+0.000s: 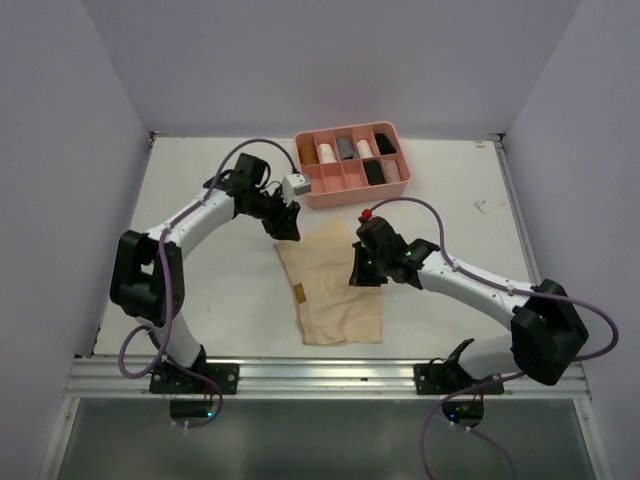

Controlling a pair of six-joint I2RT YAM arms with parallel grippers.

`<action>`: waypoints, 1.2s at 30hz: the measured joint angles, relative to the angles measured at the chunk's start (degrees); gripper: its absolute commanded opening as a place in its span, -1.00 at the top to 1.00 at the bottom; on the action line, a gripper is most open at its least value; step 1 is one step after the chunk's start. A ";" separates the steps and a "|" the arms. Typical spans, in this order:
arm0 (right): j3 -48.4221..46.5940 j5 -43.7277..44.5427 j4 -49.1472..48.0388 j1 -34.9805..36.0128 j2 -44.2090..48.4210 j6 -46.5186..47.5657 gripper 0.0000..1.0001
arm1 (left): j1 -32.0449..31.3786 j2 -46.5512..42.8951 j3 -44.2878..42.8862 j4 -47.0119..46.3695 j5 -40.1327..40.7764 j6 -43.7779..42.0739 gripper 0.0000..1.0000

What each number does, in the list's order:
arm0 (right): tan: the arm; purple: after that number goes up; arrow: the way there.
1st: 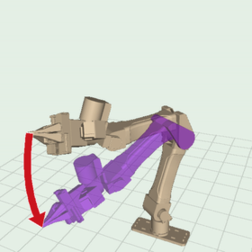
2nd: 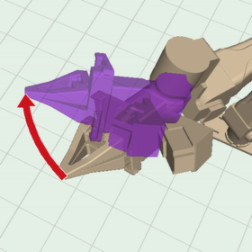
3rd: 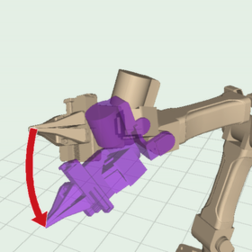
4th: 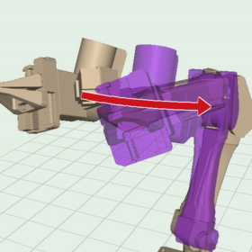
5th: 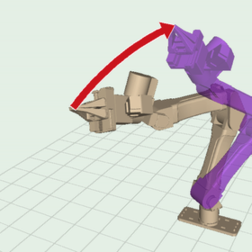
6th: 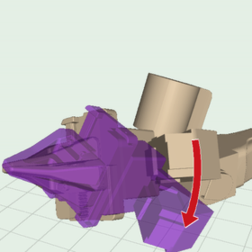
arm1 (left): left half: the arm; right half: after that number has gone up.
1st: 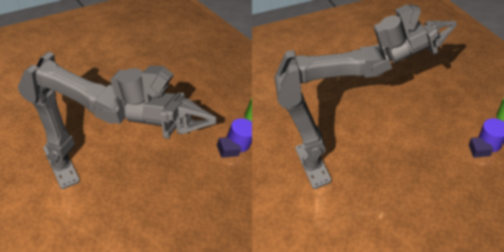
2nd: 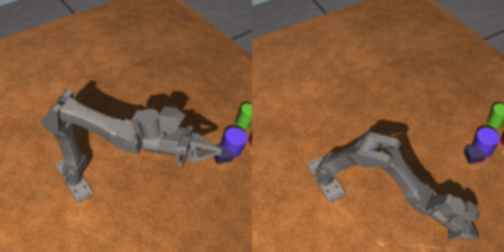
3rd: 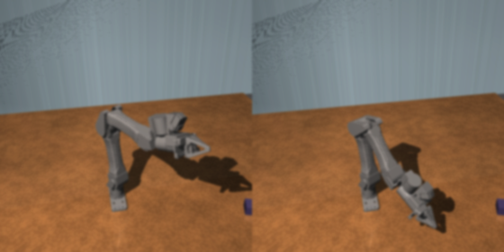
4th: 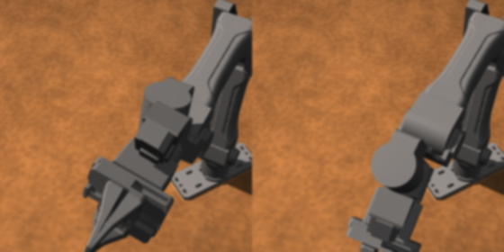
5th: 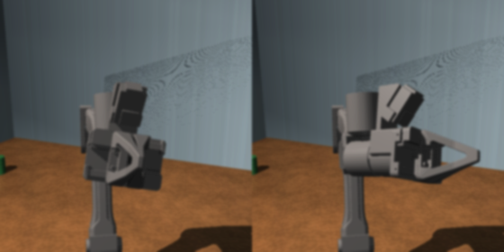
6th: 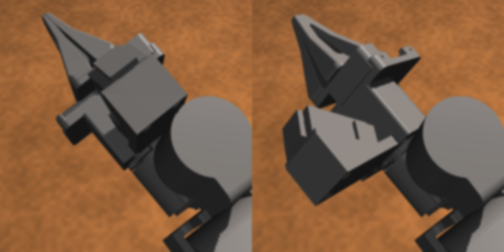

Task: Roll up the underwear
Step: Flatten the underwear

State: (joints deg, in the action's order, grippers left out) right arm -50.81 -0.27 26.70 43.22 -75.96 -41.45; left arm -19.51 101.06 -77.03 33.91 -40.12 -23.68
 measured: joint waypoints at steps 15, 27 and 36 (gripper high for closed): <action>4.22 -2.99 -5.01 1.53 -13.77 2.14 1.00 | -5.01 7.10 12.44 6.16 -1.97 -2.08 0.40; -0.79 -10.58 -8.61 7.23 -18.73 1.01 0.83 | -3.74 13.00 0.55 6.16 -0.39 -3.15 0.28; -2.03 -3.56 -4.04 -8.81 6.97 6.27 0.01 | 7.10 7.76 -7.08 9.14 -6.05 -10.23 -0.06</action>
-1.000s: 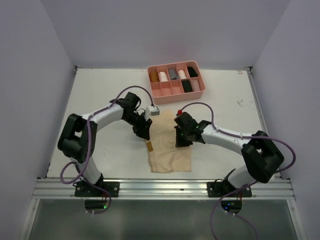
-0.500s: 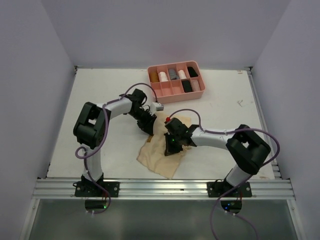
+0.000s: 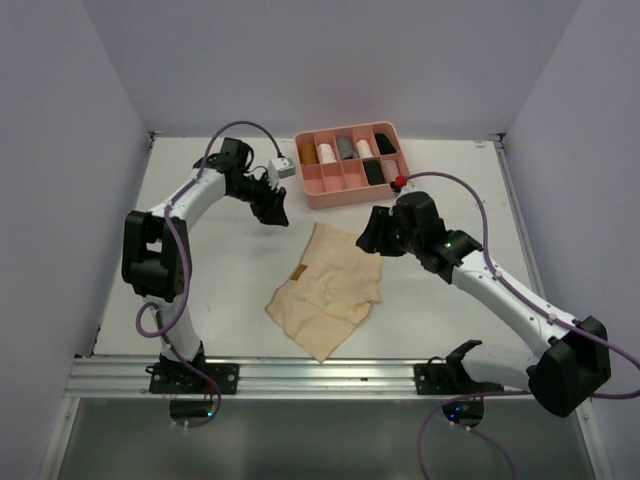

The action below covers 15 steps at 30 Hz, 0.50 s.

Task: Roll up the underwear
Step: Flatten the underwear, then fold the underwear

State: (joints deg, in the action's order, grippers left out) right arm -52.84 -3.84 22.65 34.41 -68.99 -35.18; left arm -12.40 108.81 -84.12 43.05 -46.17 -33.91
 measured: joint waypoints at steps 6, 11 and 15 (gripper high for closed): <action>-3.67 4.50 1.22 -4.57 -6.64 7.13 0.08 | -2.62 3.02 -10.14 -0.50 -3.08 -7.02 -0.07; -7.76 5.03 2.12 -8.11 -18.01 13.57 0.11 | -8.20 10.23 -18.27 2.23 -0.17 -19.10 -0.02; -10.01 4.11 0.76 -11.08 -24.50 17.33 0.11 | -12.35 15.96 -21.24 4.61 2.08 -25.94 0.00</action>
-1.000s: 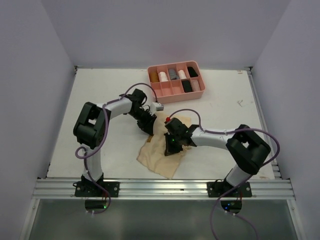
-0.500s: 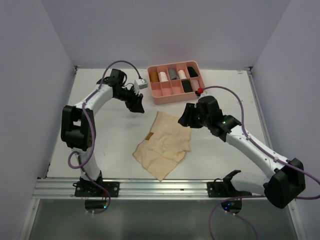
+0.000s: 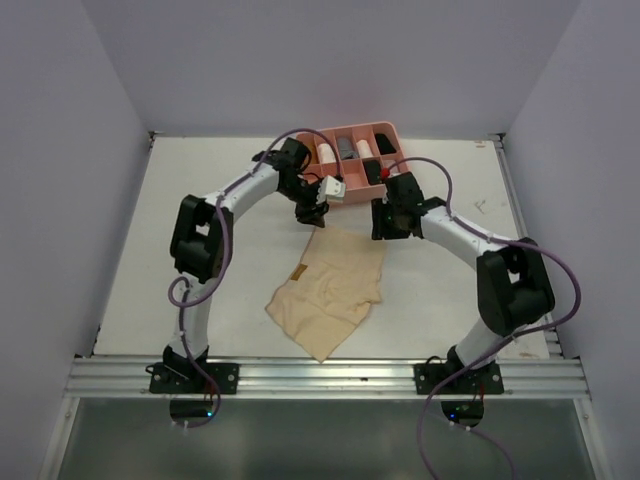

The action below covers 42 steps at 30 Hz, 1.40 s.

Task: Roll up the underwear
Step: Fold the underwear

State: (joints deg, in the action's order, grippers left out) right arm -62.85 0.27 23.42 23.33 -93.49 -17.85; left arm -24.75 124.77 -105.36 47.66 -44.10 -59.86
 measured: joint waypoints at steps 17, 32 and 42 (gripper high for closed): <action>-7.69 -7.43 -0.79 -3.52 -15.23 11.17 0.25 | -0.02 4.57 -0.92 0.02 3.26 -7.37 0.02; -7.41 -9.09 0.13 -3.52 -15.32 17.18 0.67 | -0.35 9.46 -3.26 1.27 4.44 -8.90 0.16; -7.41 -9.44 0.61 -3.52 -15.26 19.52 1.00 | -1.16 9.46 -3.26 1.46 4.81 -9.75 1.00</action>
State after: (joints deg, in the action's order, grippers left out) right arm -70.26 -9.17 24.03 19.81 -108.75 1.67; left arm -25.91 134.23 -108.62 49.12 -39.29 -69.60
